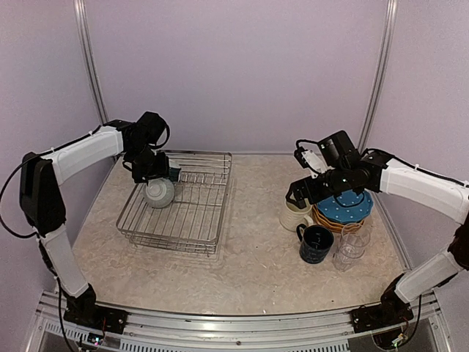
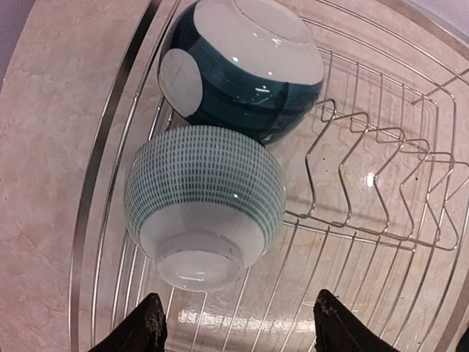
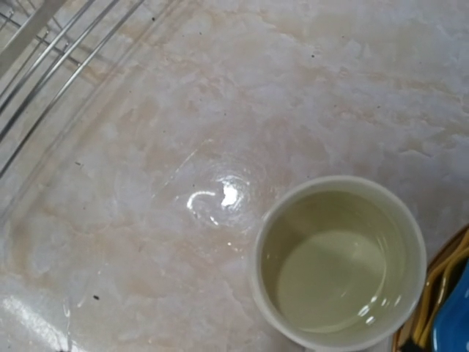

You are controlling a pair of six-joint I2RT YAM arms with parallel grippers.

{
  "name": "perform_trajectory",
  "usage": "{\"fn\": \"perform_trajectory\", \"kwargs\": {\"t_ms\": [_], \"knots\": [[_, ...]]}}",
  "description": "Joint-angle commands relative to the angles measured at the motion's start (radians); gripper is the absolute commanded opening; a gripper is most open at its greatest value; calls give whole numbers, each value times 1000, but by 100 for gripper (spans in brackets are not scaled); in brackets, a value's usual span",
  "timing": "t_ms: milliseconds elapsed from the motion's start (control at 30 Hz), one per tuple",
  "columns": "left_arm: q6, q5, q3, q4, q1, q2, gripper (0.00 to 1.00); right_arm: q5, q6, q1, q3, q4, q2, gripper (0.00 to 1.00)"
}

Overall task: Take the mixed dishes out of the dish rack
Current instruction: Grab the bowl from the dish rack.

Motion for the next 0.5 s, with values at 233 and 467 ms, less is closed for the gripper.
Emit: {"fn": "perform_trajectory", "kwargs": {"t_ms": [233, 467], "knots": [[162, -122, 165, -129, 17, 178, 59, 39, 16, -9, -38, 13, -44, 96], [213, -118, 191, -124, 27, 196, 64, 37, 30, -7, -24, -5, -36, 96]]}}
